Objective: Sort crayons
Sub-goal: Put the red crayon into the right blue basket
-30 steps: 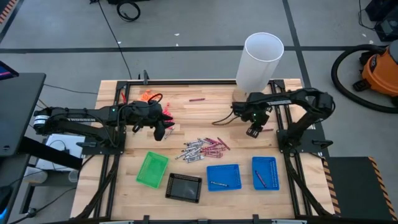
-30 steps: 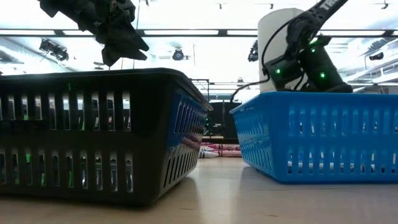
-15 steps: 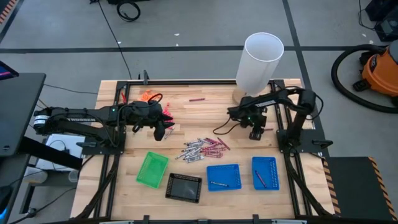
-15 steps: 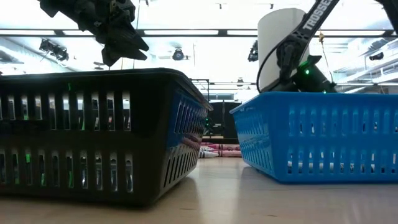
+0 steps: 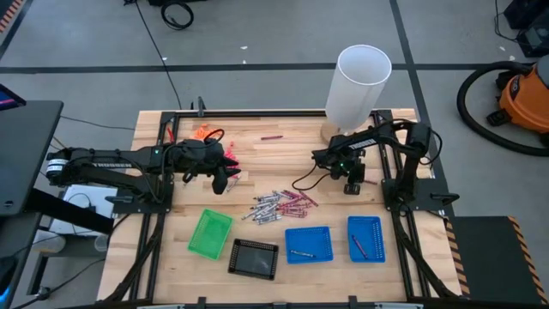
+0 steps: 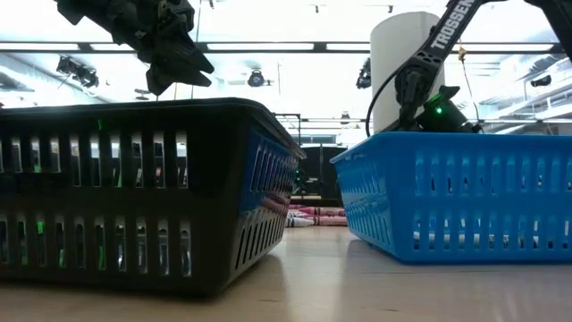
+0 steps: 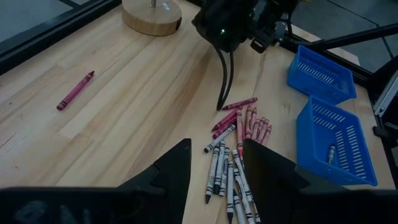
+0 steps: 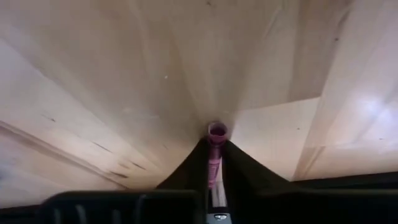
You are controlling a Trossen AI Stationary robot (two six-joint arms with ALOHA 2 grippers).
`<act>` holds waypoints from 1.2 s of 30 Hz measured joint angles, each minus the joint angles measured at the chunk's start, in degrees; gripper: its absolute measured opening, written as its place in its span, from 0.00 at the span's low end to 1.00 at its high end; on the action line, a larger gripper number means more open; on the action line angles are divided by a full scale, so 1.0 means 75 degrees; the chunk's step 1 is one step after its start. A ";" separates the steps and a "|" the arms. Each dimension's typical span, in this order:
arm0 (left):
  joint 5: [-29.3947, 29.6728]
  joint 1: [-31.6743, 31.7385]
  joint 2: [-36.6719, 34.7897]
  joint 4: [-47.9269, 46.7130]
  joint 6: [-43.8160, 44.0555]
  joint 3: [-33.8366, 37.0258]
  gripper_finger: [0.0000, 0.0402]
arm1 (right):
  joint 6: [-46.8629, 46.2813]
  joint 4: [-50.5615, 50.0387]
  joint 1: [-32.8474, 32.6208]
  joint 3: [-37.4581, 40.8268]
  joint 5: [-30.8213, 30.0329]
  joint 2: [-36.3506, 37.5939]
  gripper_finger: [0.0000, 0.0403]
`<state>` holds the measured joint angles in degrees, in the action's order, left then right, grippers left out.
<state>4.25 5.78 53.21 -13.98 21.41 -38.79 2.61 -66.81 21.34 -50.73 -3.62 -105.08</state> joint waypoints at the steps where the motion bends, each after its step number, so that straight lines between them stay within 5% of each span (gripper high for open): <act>1: 0.0000 0.0000 0.0000 -0.0003 0.0000 0.0000 0.39 | -0.0008 0.0012 0.0000 0.0007 0.0002 0.0035 0.06; 16: 0.0000 0.0000 -0.0003 0.0003 0.0063 0.0000 0.39 | -0.1224 -0.0544 -0.0459 -0.1173 0.1089 0.1389 0.07; 25: 0.0000 0.0000 -0.0006 0.0128 0.0064 0.0000 0.39 | -0.4322 -0.0843 -0.1414 -0.1409 0.3717 0.2361 0.07; 36: 0.0003 0.0000 0.0000 0.0125 0.0052 0.0000 0.39 | -0.7263 -0.0171 -0.3664 -0.0744 0.4147 0.3208 0.08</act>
<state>4.27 5.78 53.21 -13.04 21.80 -38.79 -51.86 -68.09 -6.14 -56.31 27.48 -81.02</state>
